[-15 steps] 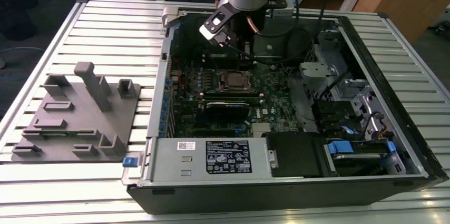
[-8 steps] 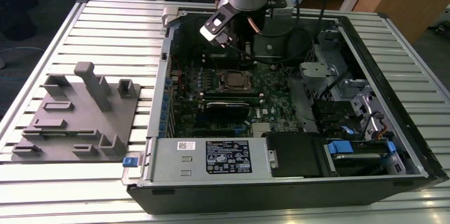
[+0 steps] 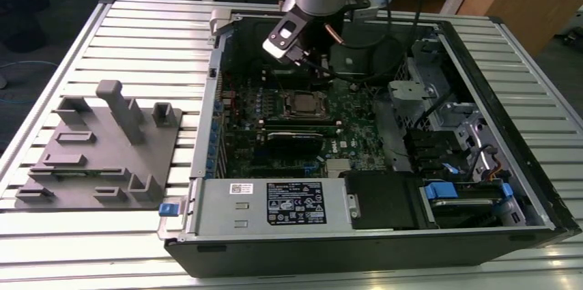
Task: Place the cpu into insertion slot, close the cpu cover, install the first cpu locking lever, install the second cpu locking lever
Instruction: 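Close the cpu cover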
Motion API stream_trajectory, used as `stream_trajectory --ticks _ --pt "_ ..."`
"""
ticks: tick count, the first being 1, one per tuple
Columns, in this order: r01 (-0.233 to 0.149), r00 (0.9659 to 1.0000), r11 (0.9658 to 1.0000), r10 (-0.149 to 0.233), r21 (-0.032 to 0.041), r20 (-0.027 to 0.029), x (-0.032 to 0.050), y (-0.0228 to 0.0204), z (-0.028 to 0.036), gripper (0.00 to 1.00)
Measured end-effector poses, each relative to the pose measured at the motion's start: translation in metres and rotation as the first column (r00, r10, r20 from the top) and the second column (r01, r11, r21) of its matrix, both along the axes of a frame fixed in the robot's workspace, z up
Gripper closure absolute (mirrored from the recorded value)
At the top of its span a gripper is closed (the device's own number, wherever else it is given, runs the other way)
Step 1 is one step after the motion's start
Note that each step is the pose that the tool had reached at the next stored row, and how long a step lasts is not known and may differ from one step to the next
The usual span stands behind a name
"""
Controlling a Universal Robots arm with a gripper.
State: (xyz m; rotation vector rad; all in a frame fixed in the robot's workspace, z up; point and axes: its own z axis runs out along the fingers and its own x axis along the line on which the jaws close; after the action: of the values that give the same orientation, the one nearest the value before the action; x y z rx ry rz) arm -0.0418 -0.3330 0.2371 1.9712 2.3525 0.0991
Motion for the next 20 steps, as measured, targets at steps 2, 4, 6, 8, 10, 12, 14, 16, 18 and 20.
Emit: stream_trajectory --ticks 2,4,6,8,10,12,14,16,18,20 --pt "-0.036 0.9994 0.9994 0.036 -0.0001 -0.0001 0.0 0.0 -0.0004 0.9" --pt "-0.073 0.9973 0.9973 0.073 -0.0004 -0.0001 0.0 0.0 -0.0004 0.9" --pt "-0.109 0.9941 0.9941 0.109 -0.0002 0.0 0.0 0.0 -0.0006 0.9" --pt "-0.145 0.9895 0.9895 0.145 -0.0002 0.0 0.0 0.0 -0.0008 0.9" --pt "-0.182 0.9834 0.9834 0.182 -0.0001 0.0 0.0 0.0 -0.001 0.9" --pt "-0.217 0.9762 0.9762 0.217 -0.0001 0.0 0.0 0.0 -0.0012 0.9" --pt "-0.252 0.9678 0.9678 0.252 -0.0002 -0.0001 0.0 0.0 -0.0015 0.9" --pt "-0.287 0.9578 0.9578 0.287 -0.0002 -0.0001 0.0 0.0 -0.0017 0.9" --pt "-0.322 0.9468 0.9468 0.322 -0.0002 -0.0001 0.0 0.0 -0.002 0.9" --pt "-0.356 0.9346 0.9346 0.356 -0.0002 0.0 0.0 0.0 -0.0022 0.9"
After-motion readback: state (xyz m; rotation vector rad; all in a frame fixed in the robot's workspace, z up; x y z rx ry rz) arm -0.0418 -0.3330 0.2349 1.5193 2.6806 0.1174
